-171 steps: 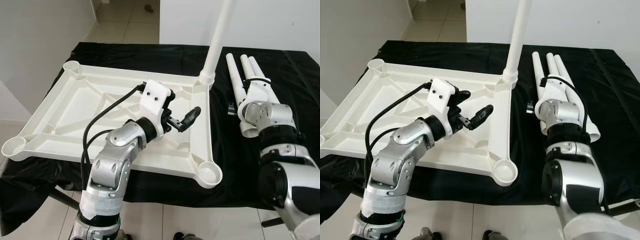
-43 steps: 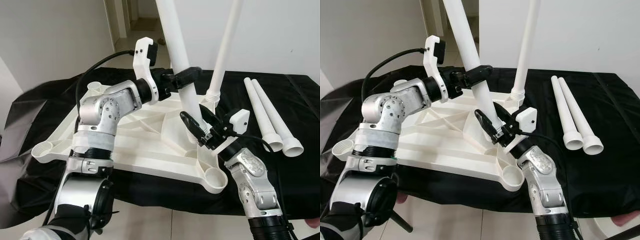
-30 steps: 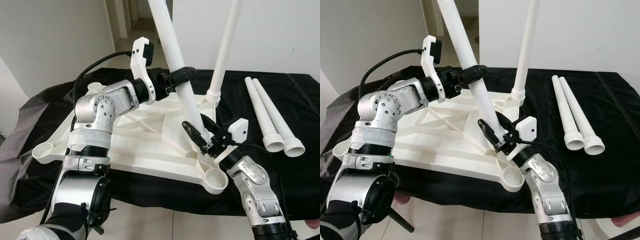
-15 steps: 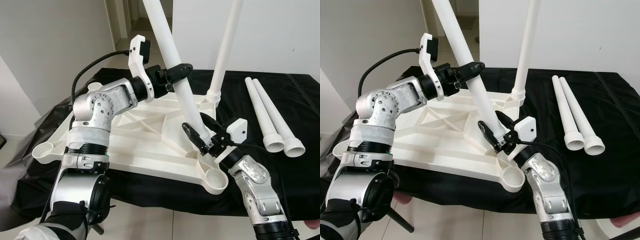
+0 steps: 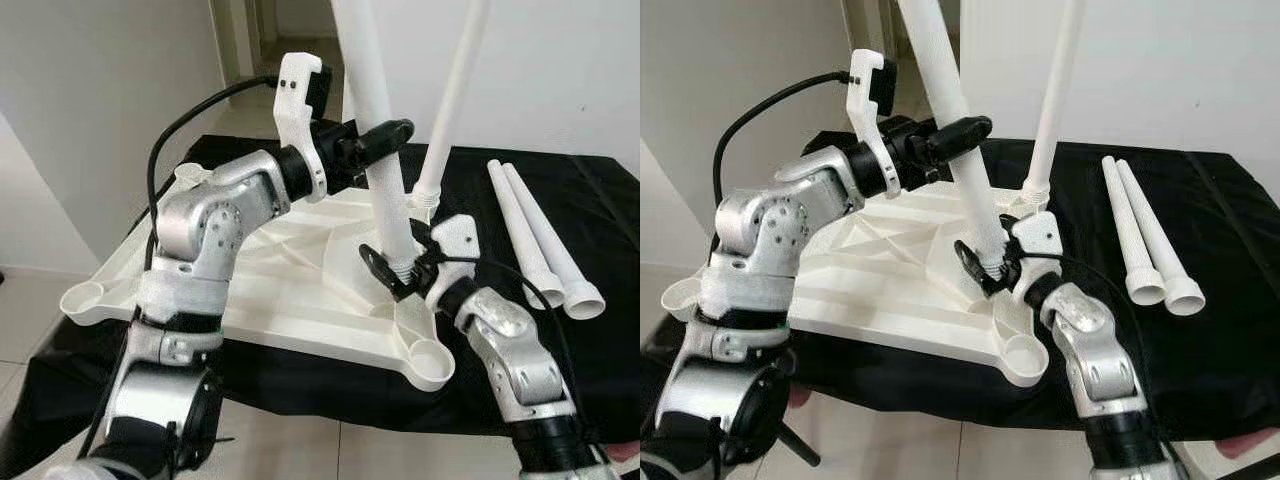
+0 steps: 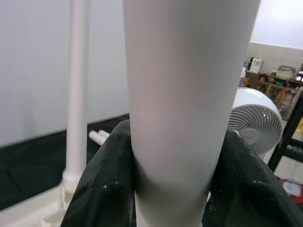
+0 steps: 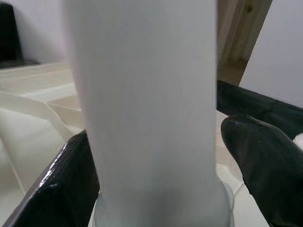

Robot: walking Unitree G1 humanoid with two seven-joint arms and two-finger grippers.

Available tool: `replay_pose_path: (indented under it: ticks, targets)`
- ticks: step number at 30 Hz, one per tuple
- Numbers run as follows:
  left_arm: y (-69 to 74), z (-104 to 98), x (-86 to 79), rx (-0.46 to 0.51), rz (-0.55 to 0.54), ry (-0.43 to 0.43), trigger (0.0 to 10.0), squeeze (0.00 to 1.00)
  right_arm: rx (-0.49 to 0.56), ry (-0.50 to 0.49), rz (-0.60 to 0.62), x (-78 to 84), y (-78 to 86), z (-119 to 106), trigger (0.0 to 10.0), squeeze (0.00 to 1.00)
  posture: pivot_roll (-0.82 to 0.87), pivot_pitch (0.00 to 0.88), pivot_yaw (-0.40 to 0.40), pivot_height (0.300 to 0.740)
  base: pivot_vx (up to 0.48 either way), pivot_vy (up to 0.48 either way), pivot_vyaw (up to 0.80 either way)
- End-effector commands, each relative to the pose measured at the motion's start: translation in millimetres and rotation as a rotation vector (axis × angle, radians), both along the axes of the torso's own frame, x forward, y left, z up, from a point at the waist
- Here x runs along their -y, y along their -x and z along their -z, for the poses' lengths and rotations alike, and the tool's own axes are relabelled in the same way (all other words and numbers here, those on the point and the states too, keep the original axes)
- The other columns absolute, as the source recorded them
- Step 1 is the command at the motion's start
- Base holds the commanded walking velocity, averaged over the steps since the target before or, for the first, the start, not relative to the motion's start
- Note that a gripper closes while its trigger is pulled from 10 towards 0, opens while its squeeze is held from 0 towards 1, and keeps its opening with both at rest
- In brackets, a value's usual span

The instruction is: Building children table

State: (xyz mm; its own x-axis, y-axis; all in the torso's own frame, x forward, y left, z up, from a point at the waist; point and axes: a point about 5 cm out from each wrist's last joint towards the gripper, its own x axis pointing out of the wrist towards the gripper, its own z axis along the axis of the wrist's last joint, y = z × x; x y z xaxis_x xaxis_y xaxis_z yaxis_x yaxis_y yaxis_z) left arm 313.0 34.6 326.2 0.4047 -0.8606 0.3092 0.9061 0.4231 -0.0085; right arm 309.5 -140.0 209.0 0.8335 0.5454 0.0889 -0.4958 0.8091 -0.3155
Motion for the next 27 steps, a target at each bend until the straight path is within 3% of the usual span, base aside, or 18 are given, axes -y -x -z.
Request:
replay_pose_path:
  ticks: [1, 10, 16, 17, 20, 21, 22, 23, 24, 25, 27]
  targets:
    - [7.2, 1, 8.4, 0.025, 0.040, -0.009, 10.0, 0.00, -0.017, 0.025, -0.007, -4.9, -2.5, 0, 10.0, 0.00, 0.00, 0.000, -0.002, 0.740, 0.000, 0.000, 0.00]
    - [11.2, 10, 14.5, 0.073, 0.010, -0.040, 10.0, 0.00, -0.027, 0.081, -0.026, -19.6, -4.4, -18, 10.0, 0.00, -0.01, 0.000, -0.012, 0.740, 0.000, 0.000, 0.00]
    - [11.6, 12, 15.8, 0.087, 0.007, -0.048, 10.0, 0.00, -0.030, 0.111, -0.027, -20.4, -2.4, -22, 10.0, 0.00, -0.01, 0.000, -0.005, 0.740, 0.000, 0.000, 0.00]
    - [11.4, 12, 16.0, 0.087, 0.008, -0.047, 10.0, 0.00, -0.035, 0.115, -0.022, -19.8, -2.0, -21, 9.0, 0.00, -0.02, 0.000, -0.004, 0.740, 0.000, 0.000, 0.00]
    - [11.3, 12, 16.2, 0.089, 0.008, -0.048, 10.0, 0.00, -0.038, 0.119, -0.018, -19.5, -1.6, -21, 8.9, 0.00, -0.02, 0.000, -0.003, 0.740, 0.000, 0.000, 0.00]
    - [11.5, 12, 16.5, 0.094, 0.007, -0.049, 10.0, 0.00, -0.048, 0.122, -0.013, -19.0, -0.8, -21, 5.8, 0.00, -0.02, 0.000, -0.003, 0.740, 0.000, 0.000, 0.00]
    - [11.5, 12, 16.5, 0.094, 0.007, -0.049, 10.0, 0.00, -0.048, 0.122, -0.013, -19.0, -0.8, -21, 5.8, 0.00, -0.02, 0.000, -0.003, 0.740, 0.000, 0.000, 0.00]
    - [11.5, 12, 16.5, 0.099, 0.006, -0.051, 10.0, 0.00, -0.057, 0.126, -0.008, -18.2, 0.2, -20, 7.1, 0.00, -0.02, 0.000, -0.002, 0.740, 0.000, 0.000, 0.00]
    - [11.5, 12, 16.5, 0.099, 0.006, -0.051, 10.0, 0.00, -0.057, 0.126, -0.008, -18.2, 0.2, -20, 7.1, 0.00, -0.02, 0.000, -0.002, 0.740, 0.000, 0.000, 0.00]
    - [11.3, 12, 16.5, 0.103, 0.006, -0.052, 10.0, 0.00, -0.066, 0.127, -0.002, -17.4, 0.7, -19, 4.8, 0.00, -0.02, 0.000, 0.000, 0.740, 0.000, 0.000, 0.00]
    - [11.1, 12, 16.6, 0.106, 0.005, -0.053, 10.0, 0.00, -0.074, 0.130, 0.003, -17.0, 1.3, -19, 4.8, 0.00, -0.02, 0.000, 0.000, 0.740, 0.000, 0.000, 0.00]
